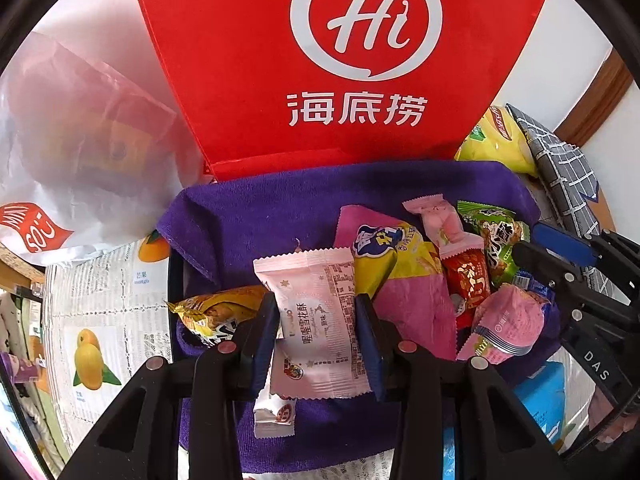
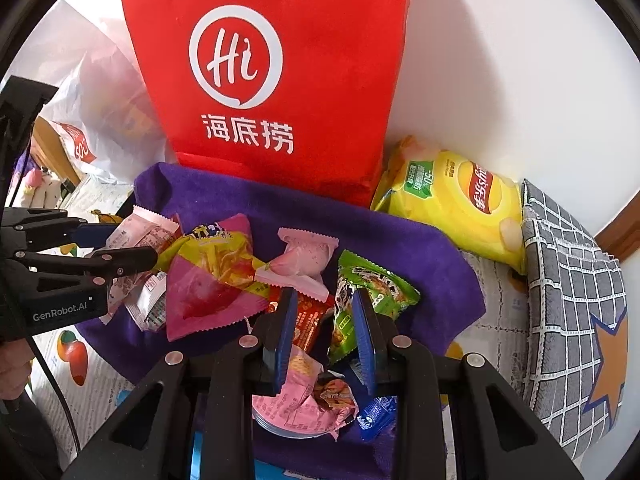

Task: Organize snacks
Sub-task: 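Open the left tool to drop the pink rectangular packet onto the towel, then withdraw both tools back from the towel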

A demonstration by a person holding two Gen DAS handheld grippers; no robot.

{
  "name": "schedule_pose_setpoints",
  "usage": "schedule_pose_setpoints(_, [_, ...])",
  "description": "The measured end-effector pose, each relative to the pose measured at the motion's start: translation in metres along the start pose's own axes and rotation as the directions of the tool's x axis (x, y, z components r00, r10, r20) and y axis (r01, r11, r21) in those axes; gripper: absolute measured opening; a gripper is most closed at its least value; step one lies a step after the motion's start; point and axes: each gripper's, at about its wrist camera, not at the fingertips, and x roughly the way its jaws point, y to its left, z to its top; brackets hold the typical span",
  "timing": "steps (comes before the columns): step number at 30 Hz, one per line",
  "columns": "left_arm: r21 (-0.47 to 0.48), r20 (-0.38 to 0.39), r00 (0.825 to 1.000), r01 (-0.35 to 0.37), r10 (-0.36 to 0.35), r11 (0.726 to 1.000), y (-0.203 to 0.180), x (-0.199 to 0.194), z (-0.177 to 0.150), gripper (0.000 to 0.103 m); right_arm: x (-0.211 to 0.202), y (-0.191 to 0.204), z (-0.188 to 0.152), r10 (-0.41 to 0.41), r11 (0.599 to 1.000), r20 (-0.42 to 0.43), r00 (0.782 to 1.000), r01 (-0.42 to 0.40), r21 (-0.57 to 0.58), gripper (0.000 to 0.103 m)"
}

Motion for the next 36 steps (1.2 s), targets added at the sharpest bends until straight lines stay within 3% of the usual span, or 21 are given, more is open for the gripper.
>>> schedule_pose_setpoints(14, [-0.007,-0.002,1.000,0.003,-0.003,1.000,0.002,-0.001,0.000,0.038,0.002,0.009,0.000,-0.022,1.000,0.011,1.000,0.022,-0.006,0.028])
schedule_pose_setpoints(25, [0.006,0.004,1.000,-0.015,0.015,1.000,-0.001,-0.004,0.001,0.050,-0.008,0.004,0.003,-0.038,0.999,0.049,0.998,0.038,0.014,0.029])
schedule_pose_setpoints(30, [0.009,0.025,1.000,-0.013,0.013,1.000,0.000,-0.012,0.000,0.055,-0.010,0.005,0.005,0.008,0.999,0.048,0.999,-0.009,0.034,0.030])
schedule_pose_setpoints(36, [0.000,0.059,0.998,-0.004,0.004,1.000,0.005,-0.029,0.000,0.063,-0.021,0.006,0.007,0.012,0.999,0.064,0.998,-0.015,0.044,0.044])
